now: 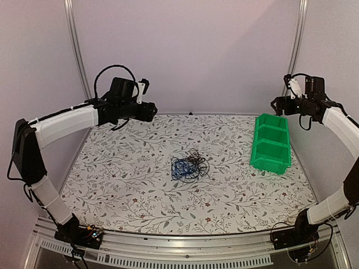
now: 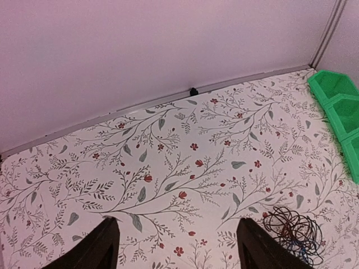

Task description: Untangle the cables

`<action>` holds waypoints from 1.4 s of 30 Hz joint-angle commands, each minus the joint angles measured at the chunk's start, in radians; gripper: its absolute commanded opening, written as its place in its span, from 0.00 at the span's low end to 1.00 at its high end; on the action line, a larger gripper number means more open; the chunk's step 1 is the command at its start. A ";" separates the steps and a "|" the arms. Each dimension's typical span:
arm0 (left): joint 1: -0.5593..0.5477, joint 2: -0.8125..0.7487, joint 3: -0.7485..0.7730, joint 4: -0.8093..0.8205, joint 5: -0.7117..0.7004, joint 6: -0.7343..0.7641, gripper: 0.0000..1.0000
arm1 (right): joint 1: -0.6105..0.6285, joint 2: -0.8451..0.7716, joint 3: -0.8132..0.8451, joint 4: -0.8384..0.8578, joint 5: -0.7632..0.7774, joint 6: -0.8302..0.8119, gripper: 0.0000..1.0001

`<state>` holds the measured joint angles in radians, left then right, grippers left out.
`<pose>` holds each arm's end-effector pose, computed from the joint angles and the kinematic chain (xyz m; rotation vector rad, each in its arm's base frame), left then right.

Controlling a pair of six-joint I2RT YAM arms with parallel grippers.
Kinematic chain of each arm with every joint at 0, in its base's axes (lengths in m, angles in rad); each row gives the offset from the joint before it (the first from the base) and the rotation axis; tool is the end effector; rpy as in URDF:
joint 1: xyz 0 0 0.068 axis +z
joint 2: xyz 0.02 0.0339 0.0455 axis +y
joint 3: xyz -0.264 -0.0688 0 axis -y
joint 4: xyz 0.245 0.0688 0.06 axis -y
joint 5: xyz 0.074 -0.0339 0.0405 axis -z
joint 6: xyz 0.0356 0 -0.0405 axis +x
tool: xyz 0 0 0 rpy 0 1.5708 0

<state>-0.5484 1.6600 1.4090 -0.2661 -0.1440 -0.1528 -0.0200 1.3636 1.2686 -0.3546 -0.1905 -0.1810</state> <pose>0.3361 -0.1993 0.3197 0.3251 2.0685 -0.2763 0.3135 0.0005 0.3610 -0.2816 1.9925 0.0644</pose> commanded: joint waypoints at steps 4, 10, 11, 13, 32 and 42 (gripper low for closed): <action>-0.089 0.048 -0.011 0.013 0.150 -0.019 0.73 | -0.026 0.071 -0.016 -0.076 -0.260 -0.138 0.94; -0.157 0.079 -0.027 -0.003 0.256 -0.064 0.65 | 0.101 0.136 -0.027 -0.120 -0.369 -0.276 0.78; -0.167 0.084 -0.031 -0.006 0.267 -0.075 0.65 | 0.131 0.146 -0.027 -0.125 -0.384 -0.288 0.75; -0.181 0.094 -0.037 -0.018 0.266 -0.112 0.64 | 0.201 0.170 -0.027 -0.138 -0.408 -0.315 0.69; -0.203 0.070 -0.175 -0.032 0.372 -0.326 0.57 | 0.598 0.603 0.233 -0.135 -0.446 -0.262 0.49; -0.203 -0.022 -0.216 -0.067 0.331 -0.334 0.57 | 0.598 0.771 0.351 -0.120 -0.492 -0.189 0.45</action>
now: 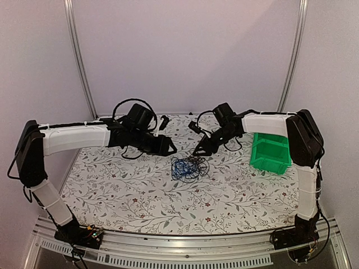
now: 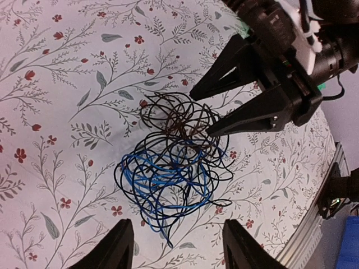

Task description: Untangle the cables

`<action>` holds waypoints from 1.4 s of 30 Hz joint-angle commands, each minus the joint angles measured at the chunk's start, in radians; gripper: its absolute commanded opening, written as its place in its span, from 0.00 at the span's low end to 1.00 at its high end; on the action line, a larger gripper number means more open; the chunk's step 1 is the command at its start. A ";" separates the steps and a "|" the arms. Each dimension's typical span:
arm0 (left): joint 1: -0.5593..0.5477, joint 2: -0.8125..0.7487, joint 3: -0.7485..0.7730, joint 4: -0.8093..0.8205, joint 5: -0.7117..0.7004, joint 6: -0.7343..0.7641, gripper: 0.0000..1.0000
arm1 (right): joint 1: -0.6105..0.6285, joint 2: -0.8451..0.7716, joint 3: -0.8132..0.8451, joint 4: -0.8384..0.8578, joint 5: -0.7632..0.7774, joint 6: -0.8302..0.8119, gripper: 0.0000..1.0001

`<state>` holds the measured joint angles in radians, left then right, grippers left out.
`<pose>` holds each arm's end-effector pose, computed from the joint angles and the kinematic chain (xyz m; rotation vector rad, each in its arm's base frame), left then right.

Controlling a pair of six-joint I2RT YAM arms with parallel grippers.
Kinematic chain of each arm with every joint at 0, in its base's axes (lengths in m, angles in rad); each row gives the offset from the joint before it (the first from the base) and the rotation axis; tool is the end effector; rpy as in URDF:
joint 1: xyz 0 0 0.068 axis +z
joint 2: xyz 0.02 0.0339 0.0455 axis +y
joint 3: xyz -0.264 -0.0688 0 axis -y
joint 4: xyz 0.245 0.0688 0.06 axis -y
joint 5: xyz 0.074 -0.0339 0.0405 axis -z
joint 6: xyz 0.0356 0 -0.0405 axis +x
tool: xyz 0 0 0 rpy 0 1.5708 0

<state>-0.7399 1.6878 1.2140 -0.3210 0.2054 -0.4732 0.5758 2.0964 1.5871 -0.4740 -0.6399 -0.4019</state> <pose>0.2702 -0.2565 0.2396 0.4368 2.4642 -0.7943 0.3679 0.2642 0.1894 -1.3823 2.0701 0.8826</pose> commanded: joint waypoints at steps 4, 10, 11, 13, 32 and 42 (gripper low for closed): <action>-0.013 -0.053 -0.027 0.010 -0.038 -0.014 0.57 | 0.002 0.033 0.057 -0.013 -0.087 0.032 0.13; -0.074 -0.087 -0.031 0.173 -0.128 0.138 0.60 | 0.002 -0.118 0.111 -0.045 -0.112 0.047 0.00; -0.086 -0.101 -0.043 0.226 -0.137 0.172 0.61 | 0.002 -0.140 0.129 -0.058 -0.122 0.049 0.00; -0.103 -0.115 -0.053 0.299 -0.143 0.235 0.62 | 0.002 -0.185 0.171 -0.083 -0.143 0.056 0.00; -0.128 0.033 0.195 0.368 -0.022 0.469 0.13 | 0.002 -0.342 0.329 -0.047 -0.156 0.215 0.00; -0.128 -0.018 0.248 0.436 -0.100 0.338 0.00 | -0.051 -0.343 0.188 0.020 -0.140 0.245 0.54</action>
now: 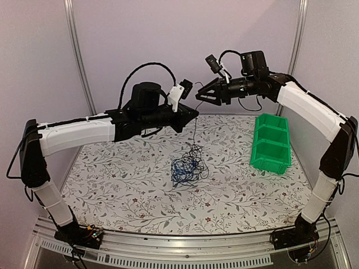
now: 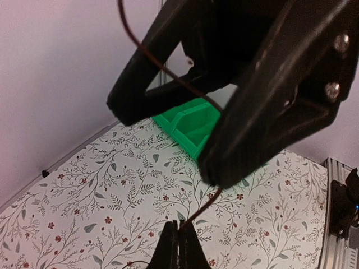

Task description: Untangle the cables

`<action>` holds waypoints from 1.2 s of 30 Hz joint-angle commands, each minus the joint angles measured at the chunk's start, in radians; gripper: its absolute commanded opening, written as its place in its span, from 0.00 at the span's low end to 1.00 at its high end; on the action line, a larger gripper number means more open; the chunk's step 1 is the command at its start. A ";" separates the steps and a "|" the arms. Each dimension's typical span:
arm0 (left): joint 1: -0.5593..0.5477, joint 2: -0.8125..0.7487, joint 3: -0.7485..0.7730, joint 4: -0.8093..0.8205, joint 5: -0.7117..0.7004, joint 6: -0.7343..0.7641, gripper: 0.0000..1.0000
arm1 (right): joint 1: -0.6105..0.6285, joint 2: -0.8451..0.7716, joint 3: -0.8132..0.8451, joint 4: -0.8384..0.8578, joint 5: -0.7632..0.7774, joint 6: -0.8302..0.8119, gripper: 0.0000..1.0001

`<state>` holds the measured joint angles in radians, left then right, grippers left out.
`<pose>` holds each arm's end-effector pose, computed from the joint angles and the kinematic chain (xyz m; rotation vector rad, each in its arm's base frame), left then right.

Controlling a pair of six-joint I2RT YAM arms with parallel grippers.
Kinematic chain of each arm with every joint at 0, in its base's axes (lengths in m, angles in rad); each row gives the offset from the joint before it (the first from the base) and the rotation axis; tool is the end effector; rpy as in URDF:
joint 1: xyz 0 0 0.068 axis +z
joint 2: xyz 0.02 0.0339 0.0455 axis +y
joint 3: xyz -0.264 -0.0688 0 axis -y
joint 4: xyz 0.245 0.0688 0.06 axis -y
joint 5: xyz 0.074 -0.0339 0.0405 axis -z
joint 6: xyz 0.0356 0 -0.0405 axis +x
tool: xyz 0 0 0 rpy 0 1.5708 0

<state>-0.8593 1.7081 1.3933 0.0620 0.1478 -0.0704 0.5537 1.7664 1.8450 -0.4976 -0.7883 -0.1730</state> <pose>0.2660 -0.3165 0.3289 0.8266 1.7037 -0.7815 0.3281 0.2325 0.4112 -1.1729 1.6185 1.0252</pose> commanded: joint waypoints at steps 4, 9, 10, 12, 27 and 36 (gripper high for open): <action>-0.010 -0.045 0.135 0.028 -0.048 -0.118 0.00 | -0.029 -0.027 -0.263 0.212 0.006 -0.002 0.74; -0.015 -0.054 0.188 0.014 -0.065 -0.176 0.00 | 0.004 -0.030 -0.379 0.436 -0.029 0.057 0.76; -0.018 -0.055 0.201 0.009 -0.068 -0.180 0.00 | 0.011 -0.011 -0.387 0.463 -0.036 0.067 0.75; -0.035 -0.049 0.245 -0.024 -0.086 -0.163 0.00 | 0.033 0.020 -0.396 0.525 -0.039 0.098 0.73; -0.186 0.161 1.104 -0.225 -0.353 0.103 0.00 | 0.024 0.239 -0.570 0.644 0.008 0.279 0.32; -0.209 0.087 1.048 -0.027 -0.404 0.146 0.00 | 0.001 0.230 -0.676 0.600 0.113 0.214 0.31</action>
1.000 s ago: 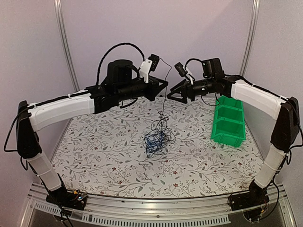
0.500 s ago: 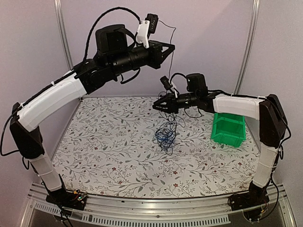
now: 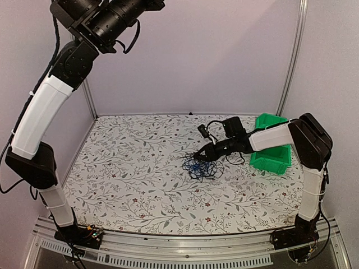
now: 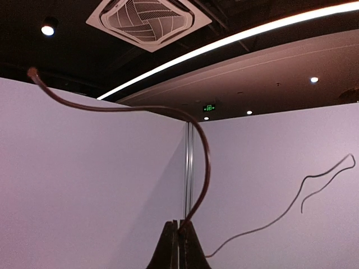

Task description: Untangle the cables

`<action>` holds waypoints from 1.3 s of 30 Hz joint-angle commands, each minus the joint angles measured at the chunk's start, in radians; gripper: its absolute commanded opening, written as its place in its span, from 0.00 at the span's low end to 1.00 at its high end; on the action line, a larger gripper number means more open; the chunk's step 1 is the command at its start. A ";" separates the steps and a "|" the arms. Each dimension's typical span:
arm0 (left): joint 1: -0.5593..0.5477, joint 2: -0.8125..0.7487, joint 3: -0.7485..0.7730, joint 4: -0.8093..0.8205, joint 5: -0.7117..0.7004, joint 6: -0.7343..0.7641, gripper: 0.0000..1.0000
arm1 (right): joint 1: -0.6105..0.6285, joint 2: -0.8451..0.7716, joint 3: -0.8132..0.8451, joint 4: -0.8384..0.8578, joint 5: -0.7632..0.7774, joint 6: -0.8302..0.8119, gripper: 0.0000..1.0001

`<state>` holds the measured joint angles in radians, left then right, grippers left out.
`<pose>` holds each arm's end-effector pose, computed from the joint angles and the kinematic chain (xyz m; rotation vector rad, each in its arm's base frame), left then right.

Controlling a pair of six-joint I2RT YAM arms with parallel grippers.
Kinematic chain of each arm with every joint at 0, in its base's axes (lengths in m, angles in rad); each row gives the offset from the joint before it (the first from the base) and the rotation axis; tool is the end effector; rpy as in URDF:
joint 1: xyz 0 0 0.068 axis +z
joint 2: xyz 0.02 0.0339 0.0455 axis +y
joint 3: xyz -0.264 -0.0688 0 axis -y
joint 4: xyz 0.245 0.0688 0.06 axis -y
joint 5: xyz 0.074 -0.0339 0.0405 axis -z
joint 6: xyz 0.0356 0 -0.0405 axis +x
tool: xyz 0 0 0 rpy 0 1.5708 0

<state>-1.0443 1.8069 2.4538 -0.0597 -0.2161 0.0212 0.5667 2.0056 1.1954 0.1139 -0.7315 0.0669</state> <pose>0.1733 -0.2829 0.6260 0.3372 0.9749 -0.8283 0.3421 0.2459 0.1524 -0.9569 2.1030 1.1588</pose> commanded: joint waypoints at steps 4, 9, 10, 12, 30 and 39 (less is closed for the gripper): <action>-0.026 -0.031 -0.072 0.084 -0.071 0.091 0.00 | -0.020 -0.042 -0.010 -0.095 0.036 -0.108 0.34; -0.025 -0.113 -0.301 0.119 -0.089 0.058 0.00 | -0.050 -0.117 0.121 -0.362 -0.015 -0.269 0.46; -0.025 -0.131 -0.349 0.128 -0.093 0.045 0.00 | -0.058 -0.138 0.135 -0.396 -0.020 -0.295 0.49; -0.024 -0.164 -0.461 0.142 -0.098 0.020 0.00 | -0.072 -0.202 0.133 -0.436 -0.034 -0.354 0.56; 0.040 -0.200 -0.904 0.267 0.036 -0.201 0.00 | -0.082 -0.566 0.143 -0.684 0.061 -0.511 0.87; 0.108 -0.149 -0.922 0.300 0.159 -0.234 0.00 | -0.120 -0.590 0.212 -0.644 -0.007 -0.453 0.79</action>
<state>-0.9703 1.6287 1.5444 0.1886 -0.1379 -0.1864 0.4507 1.4433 1.3457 -0.5610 -0.7132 -0.4232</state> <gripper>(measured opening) 0.013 0.804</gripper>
